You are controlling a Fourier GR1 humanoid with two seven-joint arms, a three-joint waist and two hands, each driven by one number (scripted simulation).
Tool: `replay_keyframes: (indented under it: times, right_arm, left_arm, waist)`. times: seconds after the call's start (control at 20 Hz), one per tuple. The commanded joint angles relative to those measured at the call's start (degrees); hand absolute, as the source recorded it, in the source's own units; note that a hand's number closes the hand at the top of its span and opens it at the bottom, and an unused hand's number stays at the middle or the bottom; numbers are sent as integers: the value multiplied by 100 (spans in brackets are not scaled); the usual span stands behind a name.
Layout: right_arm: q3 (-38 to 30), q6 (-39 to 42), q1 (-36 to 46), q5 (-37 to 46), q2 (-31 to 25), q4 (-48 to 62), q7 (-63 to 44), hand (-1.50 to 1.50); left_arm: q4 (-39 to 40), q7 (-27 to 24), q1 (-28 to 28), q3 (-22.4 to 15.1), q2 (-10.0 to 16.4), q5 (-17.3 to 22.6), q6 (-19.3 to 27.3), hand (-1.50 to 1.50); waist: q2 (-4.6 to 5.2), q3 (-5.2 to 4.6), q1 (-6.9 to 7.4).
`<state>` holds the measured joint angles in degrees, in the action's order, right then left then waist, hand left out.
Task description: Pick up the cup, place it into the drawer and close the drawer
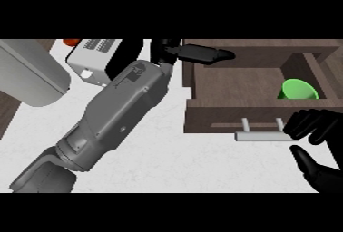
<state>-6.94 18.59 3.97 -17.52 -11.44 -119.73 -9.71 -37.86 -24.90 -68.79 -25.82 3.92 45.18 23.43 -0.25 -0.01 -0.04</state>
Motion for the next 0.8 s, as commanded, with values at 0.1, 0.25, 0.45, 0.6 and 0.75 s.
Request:
replay_keyframes:
  times: [0.1, 0.25, 0.45, 0.6, 0.75]
  right_arm:
    - [152, 396, -197, 559, -413, -237, 7, 150]
    - [280, 377, -372, 958, -405, -328, 38, 150]
    - [412, 402, -344, 1381, -440, -127, 40, 150]
    - [541, 332, -201, 1760, -345, 250, 185, 150]
    - [561, 312, -349, 2268, -415, 506, 517, 150]
  left_arm:
    - [-999, 214, 921, 239, 653, 88, 74, -150]
    - [-1748, 388, 1719, 208, 1177, 114, -67, -150]
    - [-2871, 572, 2595, 289, 1596, 124, 23, -150]
    - [-3711, 800, 3229, 345, 1952, 91, 46, -150]
    - [-4323, 759, 4020, 503, 2269, 252, -256, -150]
  waist:
    - [-32, -3, 132]
    - [-48, -3, 192]
    - [-25, -1, 165]
    - [-9, 1, 144]
    - [-9, 1, 164]
